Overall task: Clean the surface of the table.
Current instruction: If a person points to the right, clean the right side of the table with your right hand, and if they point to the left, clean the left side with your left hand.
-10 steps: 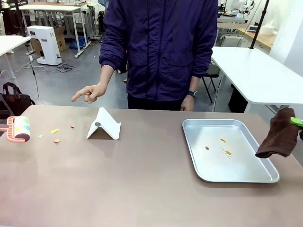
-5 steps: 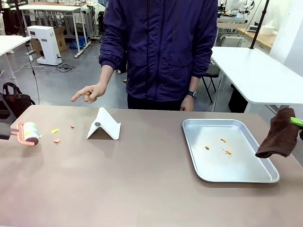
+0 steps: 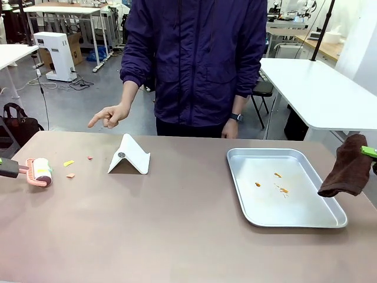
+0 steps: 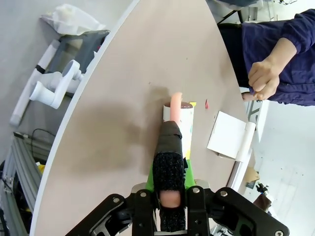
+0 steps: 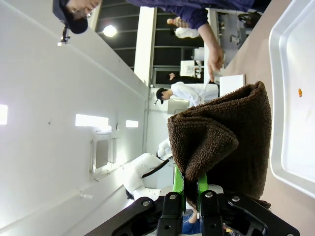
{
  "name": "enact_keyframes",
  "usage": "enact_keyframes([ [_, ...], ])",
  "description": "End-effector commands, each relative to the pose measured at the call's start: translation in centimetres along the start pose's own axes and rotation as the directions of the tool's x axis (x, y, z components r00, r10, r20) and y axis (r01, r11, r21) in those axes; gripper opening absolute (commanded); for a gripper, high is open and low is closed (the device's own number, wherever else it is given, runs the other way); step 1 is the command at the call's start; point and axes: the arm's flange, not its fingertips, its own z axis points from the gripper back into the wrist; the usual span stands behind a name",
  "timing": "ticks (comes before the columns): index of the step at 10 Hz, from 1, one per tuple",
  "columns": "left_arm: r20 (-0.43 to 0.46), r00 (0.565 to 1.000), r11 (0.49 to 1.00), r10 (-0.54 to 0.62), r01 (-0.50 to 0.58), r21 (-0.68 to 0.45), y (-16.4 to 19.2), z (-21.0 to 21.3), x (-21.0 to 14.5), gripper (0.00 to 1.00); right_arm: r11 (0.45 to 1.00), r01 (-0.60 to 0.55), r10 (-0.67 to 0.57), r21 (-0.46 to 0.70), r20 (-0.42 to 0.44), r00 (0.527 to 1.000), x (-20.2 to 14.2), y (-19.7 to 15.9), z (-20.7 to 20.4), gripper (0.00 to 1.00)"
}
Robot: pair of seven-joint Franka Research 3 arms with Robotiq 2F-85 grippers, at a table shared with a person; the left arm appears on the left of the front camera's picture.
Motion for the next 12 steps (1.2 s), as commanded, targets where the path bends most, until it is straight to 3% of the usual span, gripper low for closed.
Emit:
enact_keyframes([
  [1, -0.025, 0.999, 0.996, 0.045, -0.043, 0.073, 0.8, -1.9, 0.8, 0.22, 1.0, 0.019, -0.019, 0.004, 0.012, 1.0, 0.2, 0.8, -0.1, 0.0],
  [12, -0.168, 0.983, 0.983, -0.072, 0.098, 0.153, -5.4, -11.6, -2.2, 0.22, 1.0, 0.019, -0.019, 0.004, 0.012, 1.0, 0.2, 0.8, -0.1, 0.0],
])
